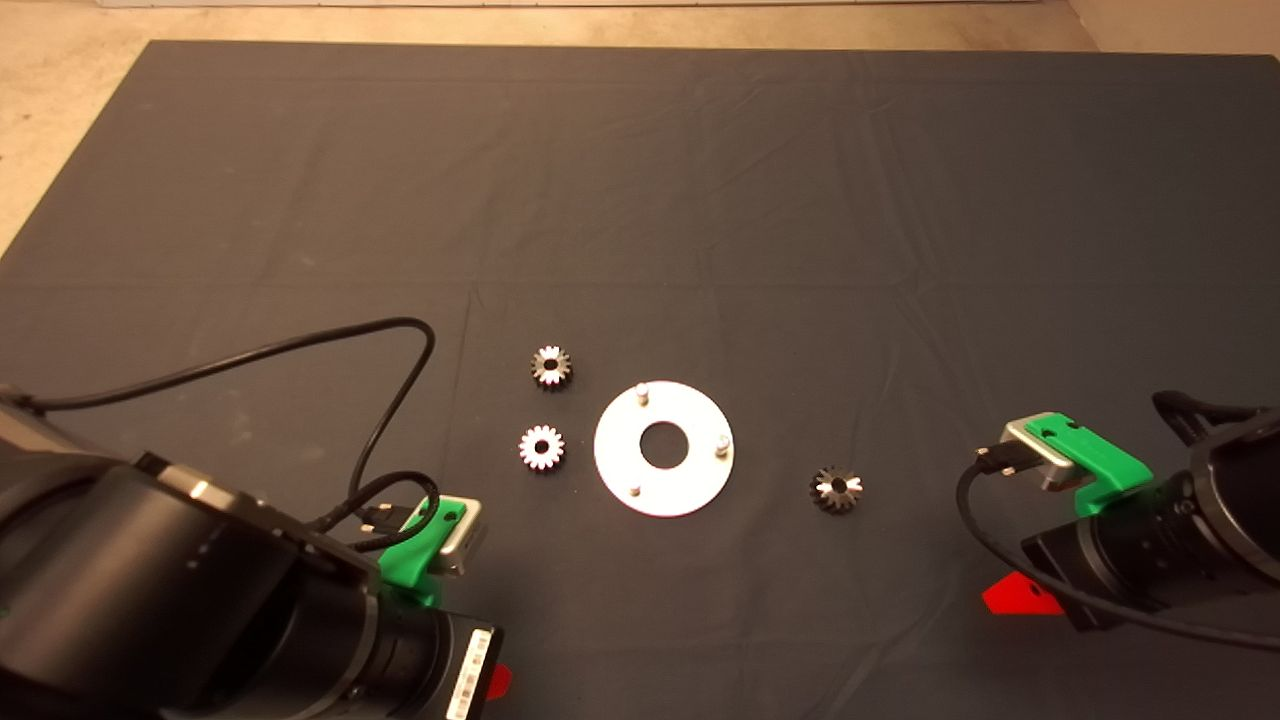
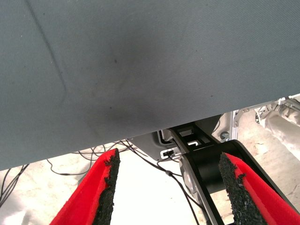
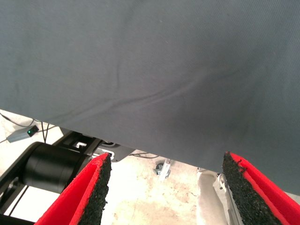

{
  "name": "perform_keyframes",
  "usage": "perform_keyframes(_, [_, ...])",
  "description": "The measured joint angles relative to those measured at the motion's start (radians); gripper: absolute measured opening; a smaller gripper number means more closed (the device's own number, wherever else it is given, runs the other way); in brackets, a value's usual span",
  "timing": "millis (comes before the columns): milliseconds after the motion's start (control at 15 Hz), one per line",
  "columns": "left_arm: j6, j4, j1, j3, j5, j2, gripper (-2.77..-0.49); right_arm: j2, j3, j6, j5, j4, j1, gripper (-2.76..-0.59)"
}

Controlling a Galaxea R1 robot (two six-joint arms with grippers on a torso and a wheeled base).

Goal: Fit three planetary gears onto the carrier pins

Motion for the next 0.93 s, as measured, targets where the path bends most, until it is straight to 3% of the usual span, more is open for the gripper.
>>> perform_keyframes(600, [-0.004, -0.007, 0.000, 0.000, 0.000, 0.001, -1.80, 0.018, 0.000, 0.021, 0.003, -0.009, -0.001, -1.61])
perform_keyframes(933, [0.002, -0.007, 0.000, 0.000, 0.000, 0.005, -1.80, 0.019, 0.000, 0.021, 0.003, -0.011, -0.014, -1.61])
